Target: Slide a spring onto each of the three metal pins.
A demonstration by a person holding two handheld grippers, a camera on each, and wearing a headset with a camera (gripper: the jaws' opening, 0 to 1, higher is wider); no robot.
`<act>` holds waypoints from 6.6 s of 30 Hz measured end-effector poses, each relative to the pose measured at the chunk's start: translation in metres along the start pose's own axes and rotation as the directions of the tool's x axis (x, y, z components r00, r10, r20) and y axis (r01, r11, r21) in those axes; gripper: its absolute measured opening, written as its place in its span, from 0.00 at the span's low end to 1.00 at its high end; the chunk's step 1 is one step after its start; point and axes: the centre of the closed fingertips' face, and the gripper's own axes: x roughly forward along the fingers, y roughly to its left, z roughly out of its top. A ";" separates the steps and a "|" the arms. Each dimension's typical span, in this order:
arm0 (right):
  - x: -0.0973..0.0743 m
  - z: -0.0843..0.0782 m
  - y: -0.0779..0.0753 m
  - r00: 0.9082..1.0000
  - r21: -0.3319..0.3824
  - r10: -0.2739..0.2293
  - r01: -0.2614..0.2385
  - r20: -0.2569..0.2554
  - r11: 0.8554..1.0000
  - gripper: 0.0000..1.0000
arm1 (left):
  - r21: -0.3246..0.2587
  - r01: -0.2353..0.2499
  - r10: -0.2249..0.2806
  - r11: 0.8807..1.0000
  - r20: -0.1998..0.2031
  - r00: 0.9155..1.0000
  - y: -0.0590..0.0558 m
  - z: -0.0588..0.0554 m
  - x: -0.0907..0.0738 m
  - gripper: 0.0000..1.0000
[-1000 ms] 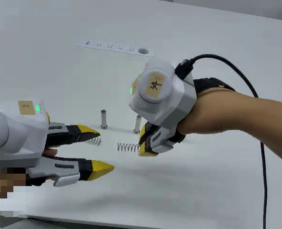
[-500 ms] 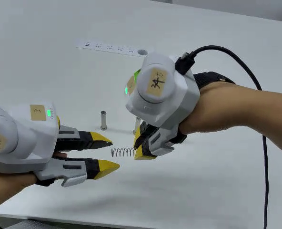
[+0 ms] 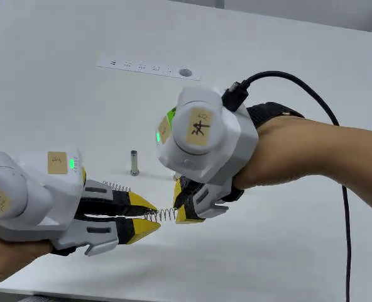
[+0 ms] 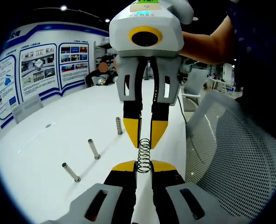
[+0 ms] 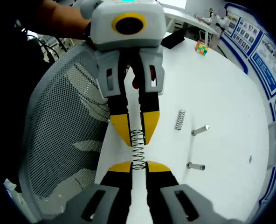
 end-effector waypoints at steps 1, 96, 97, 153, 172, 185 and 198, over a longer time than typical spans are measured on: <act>0.000 0.000 0.000 1.000 0.001 0.002 -0.002 0.002 1.000 0.11 | 0.000 0.000 0.000 1.000 -0.002 1.000 0.000 0.000 0.000 0.12; -0.042 -0.006 -0.054 0.995 0.108 -0.095 0.091 0.029 0.990 0.12 | -0.162 -0.200 0.207 0.966 0.032 0.978 0.041 -0.013 -0.057 0.49; -0.043 -0.009 -0.059 0.994 0.108 -0.104 0.102 0.018 0.989 0.12 | -0.164 -0.204 0.212 0.965 0.033 0.977 0.042 -0.014 -0.058 0.50; 0.030 -0.046 -0.113 0.966 0.152 -0.054 0.095 -0.252 0.984 0.12 | -0.197 -0.193 0.200 0.961 0.017 0.980 0.031 -0.018 -0.043 0.65; 0.057 -0.058 -0.108 0.969 0.206 -0.010 0.063 -0.248 0.977 0.13 | -0.205 -0.203 0.209 0.957 0.008 0.978 0.034 -0.021 -0.046 0.64; 0.036 -0.046 -0.109 0.979 0.191 -0.068 0.106 -0.195 0.976 0.23 | -0.207 -0.203 0.209 0.957 0.007 0.978 0.034 -0.023 -0.047 0.64; 0.001 -0.013 -0.097 0.988 0.162 -0.135 0.147 -0.081 0.976 0.23 | -0.205 -0.221 0.227 0.953 0.007 0.974 0.040 -0.022 -0.053 0.63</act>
